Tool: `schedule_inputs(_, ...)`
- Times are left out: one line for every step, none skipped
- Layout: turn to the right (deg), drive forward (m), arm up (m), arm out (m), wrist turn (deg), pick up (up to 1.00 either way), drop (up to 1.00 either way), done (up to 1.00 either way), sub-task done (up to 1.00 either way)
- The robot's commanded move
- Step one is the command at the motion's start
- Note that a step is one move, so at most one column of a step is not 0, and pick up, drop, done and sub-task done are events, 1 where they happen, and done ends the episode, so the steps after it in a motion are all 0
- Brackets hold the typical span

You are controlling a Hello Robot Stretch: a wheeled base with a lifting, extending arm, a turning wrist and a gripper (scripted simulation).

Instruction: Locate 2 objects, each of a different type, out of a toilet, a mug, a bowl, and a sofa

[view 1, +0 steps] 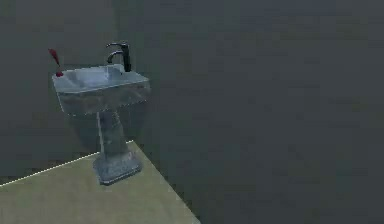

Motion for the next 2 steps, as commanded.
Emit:
schedule_inputs(-45.0,0.0,0.0,0.0,0.0,0.0,0.0,0.0,0.0)
schedule_inputs(-9.0,0.0,0.0,0.0,0.0,0.0,0.0,0.0,0.0)
